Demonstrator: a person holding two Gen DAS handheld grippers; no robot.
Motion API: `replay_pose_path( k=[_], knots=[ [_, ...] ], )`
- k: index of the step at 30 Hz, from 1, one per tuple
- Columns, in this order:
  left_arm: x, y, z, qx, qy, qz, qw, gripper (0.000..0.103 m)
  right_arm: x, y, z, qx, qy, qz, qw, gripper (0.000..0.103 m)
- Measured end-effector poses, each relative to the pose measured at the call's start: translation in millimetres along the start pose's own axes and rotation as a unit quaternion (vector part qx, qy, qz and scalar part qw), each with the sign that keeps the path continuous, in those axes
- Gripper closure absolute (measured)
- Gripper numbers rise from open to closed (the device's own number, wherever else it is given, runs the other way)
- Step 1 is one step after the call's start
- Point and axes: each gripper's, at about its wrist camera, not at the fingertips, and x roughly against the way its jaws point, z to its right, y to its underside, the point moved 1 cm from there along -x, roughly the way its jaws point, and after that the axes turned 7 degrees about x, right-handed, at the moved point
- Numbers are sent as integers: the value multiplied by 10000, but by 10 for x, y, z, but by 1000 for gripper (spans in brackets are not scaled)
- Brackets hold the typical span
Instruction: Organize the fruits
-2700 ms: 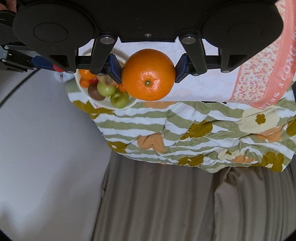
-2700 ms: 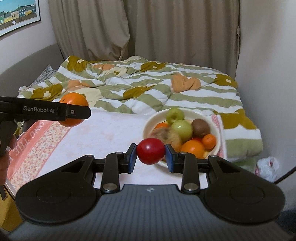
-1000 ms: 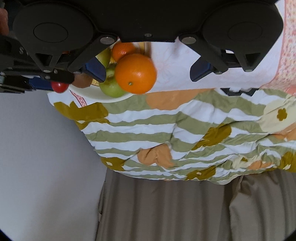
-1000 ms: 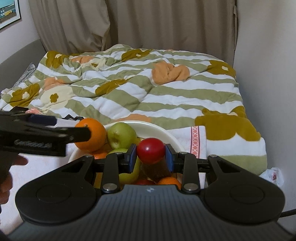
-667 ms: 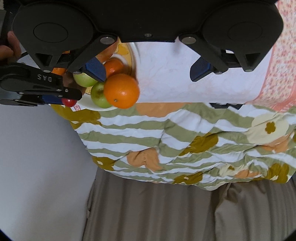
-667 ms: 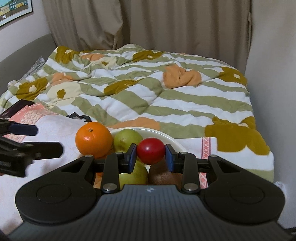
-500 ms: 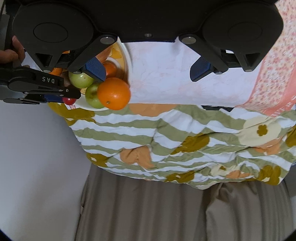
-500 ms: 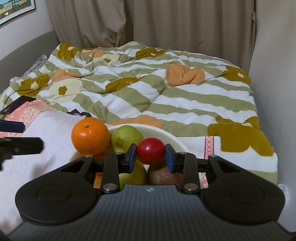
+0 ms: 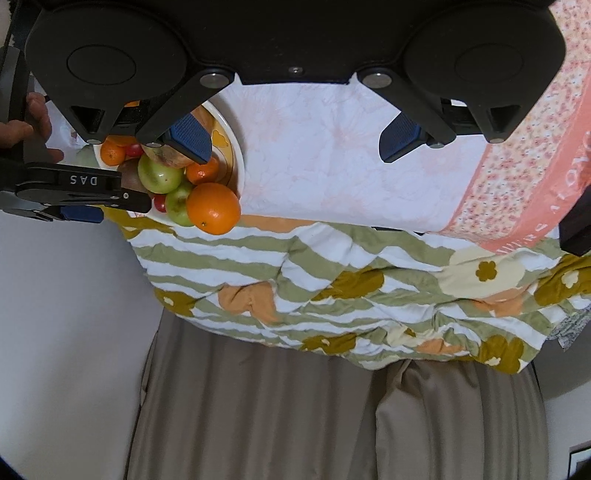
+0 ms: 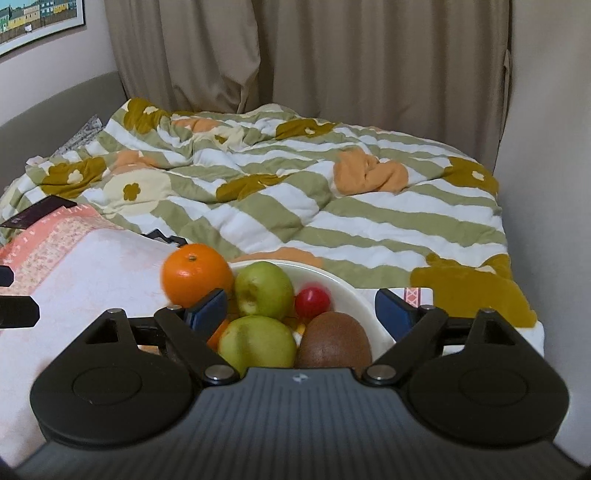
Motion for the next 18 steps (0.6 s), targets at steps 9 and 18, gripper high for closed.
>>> replay_pose_path(
  k=[9,18],
  knots=[
    [653,28,-239,-98,254,349,9990,4,815,-66,-391,-334,507,73,9981,0],
    [1256,16,-554,-362,390,809,9953,0,1672,34,-1077,-457,1008,13,9939,0]
  ],
)
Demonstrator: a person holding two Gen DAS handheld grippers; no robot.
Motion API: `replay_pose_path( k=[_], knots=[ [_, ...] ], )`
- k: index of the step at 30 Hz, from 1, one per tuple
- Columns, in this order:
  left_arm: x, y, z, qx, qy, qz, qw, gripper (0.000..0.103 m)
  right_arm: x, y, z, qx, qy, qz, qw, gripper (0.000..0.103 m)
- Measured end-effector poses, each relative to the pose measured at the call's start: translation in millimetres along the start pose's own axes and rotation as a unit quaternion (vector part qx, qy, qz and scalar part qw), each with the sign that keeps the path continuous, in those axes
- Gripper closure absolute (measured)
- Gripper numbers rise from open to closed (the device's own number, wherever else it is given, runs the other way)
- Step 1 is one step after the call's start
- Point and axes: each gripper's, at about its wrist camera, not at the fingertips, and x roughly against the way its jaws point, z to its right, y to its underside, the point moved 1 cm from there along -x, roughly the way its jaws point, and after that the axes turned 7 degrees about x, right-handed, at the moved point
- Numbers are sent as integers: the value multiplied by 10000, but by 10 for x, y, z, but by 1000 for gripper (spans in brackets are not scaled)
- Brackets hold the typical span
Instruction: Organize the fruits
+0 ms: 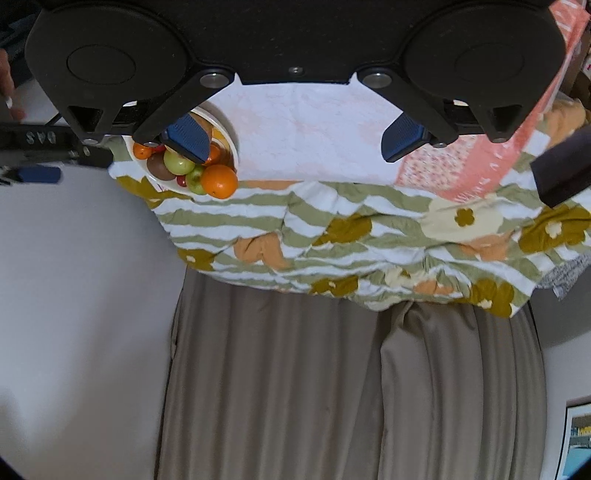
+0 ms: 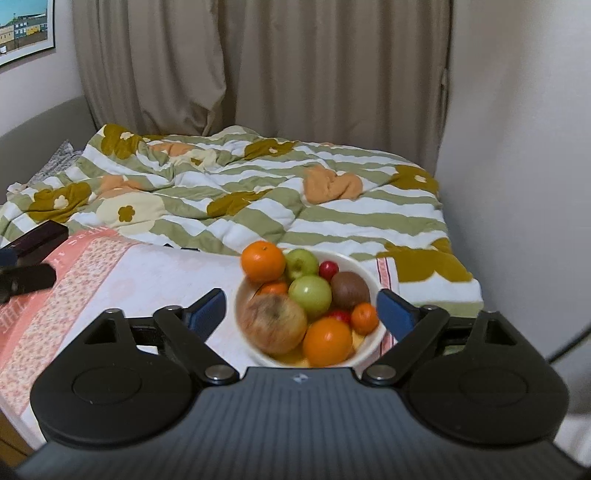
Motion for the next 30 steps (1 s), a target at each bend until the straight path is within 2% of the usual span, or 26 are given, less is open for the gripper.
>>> replay_pose_path(
  k=[10,19,30],
  knots=[
    [351,147,-314,-278,-75,-42,9996,0,498,311,-520,-377,383,-303,9981,0],
    [479,215,-504,-359,-136,-93,9992,0,571,403,-781,-451,457,-453,9969,0],
    [544,248,-609,-374,-150,-129,9991,0,601,379,-869,-429,445,-473,9970,0]
  ],
)
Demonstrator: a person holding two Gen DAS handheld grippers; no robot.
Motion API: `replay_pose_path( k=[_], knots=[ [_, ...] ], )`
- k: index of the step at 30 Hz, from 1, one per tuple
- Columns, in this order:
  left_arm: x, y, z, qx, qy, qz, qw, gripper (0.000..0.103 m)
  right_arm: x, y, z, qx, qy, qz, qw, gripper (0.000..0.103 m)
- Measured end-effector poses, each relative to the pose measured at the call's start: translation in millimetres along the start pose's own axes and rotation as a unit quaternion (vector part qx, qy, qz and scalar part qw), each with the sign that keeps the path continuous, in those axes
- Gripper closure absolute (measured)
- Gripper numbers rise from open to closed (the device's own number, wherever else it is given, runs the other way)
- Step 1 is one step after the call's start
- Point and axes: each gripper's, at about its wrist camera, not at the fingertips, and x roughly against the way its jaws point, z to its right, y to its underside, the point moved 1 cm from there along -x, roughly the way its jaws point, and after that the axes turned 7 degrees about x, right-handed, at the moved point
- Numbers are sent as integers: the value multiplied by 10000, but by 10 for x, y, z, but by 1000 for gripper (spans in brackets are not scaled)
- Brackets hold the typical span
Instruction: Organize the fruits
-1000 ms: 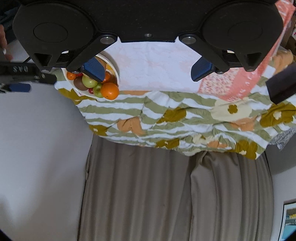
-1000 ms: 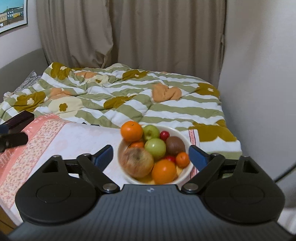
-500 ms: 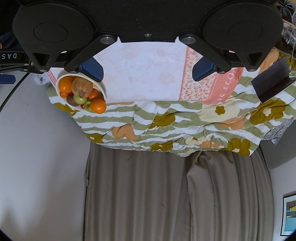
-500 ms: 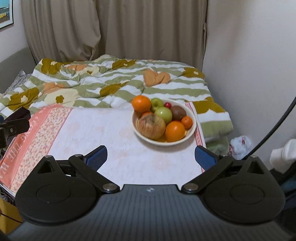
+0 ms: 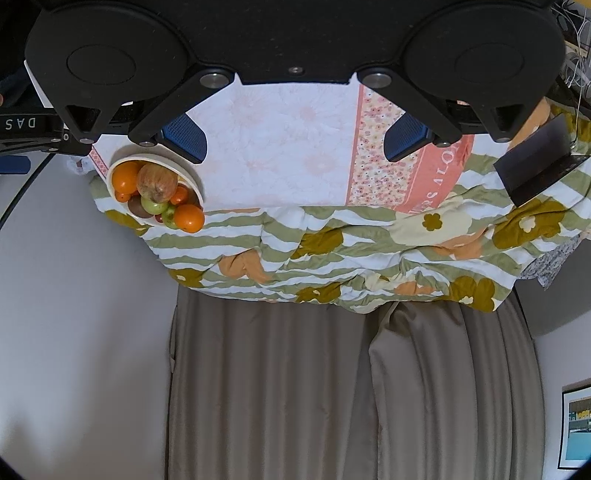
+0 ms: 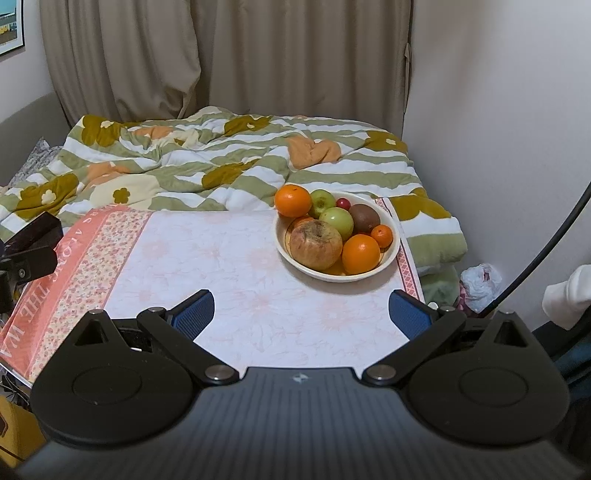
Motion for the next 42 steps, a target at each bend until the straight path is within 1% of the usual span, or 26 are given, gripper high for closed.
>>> replay_pose_path(
  k=[11,27,35,42],
  knots=[
    [31,19,-55,-1,-39,12,10000,0,1,-7,-27,34,22,-28,10000,0],
    [33,22,-8,-83,-82,19,9999,0,-17,35,-3,17,47,-72,10000,0],
    [45,10,-73,78,-61,38,9999,0,-21,42,-2,14,49,-88,9999,0],
    [27,23,-75,-47,-143,9,9999,0,-26,36,1,-1,51,-84,10000,0]
  ],
)
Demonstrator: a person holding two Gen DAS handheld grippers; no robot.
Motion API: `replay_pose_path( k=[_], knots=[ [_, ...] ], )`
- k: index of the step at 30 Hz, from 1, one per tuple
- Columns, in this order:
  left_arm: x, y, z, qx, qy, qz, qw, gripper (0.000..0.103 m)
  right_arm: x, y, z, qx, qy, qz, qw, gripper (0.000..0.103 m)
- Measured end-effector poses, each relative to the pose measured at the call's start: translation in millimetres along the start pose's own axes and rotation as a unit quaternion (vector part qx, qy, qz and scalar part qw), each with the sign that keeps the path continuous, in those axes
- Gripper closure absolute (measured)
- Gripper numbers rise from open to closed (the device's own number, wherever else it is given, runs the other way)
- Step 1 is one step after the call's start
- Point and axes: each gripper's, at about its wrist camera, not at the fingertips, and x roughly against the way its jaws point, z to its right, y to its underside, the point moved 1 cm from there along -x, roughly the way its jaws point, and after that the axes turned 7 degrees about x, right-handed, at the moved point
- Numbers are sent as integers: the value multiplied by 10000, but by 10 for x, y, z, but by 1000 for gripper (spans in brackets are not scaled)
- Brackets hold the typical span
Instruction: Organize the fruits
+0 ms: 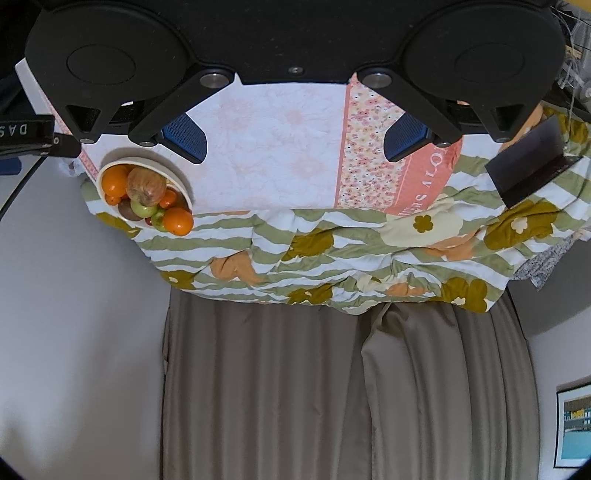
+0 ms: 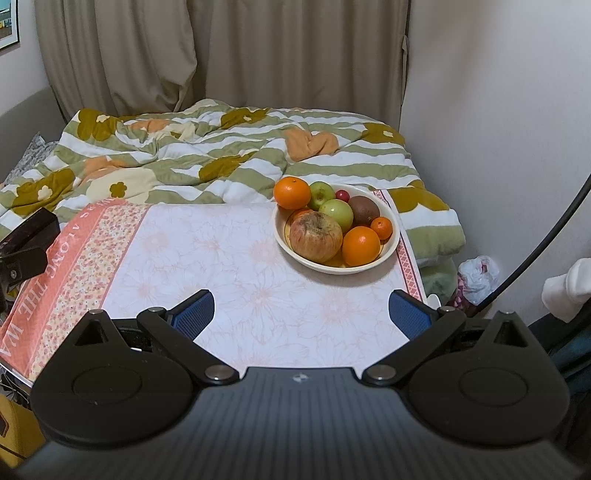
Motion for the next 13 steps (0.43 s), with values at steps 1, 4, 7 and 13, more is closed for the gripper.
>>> replay_pose_path(
  k=[1,4,7,13],
  knots=[
    [6,1,4,-41,-42,18,10000,0,-2,10,-2,-16,1,1,10000,0],
    [27,7,3,-119,-69,88,9999,0,3,20,-17,-33,9,7,10000,0],
    [44,6,-19,-125,-46,112,9998,0,7,22,-24,-46,18,4,10000,0],
    [74,14,-56,-216,49,167,9996,0,34,35,-69,-144,62,-20,9999,0]
  ],
)
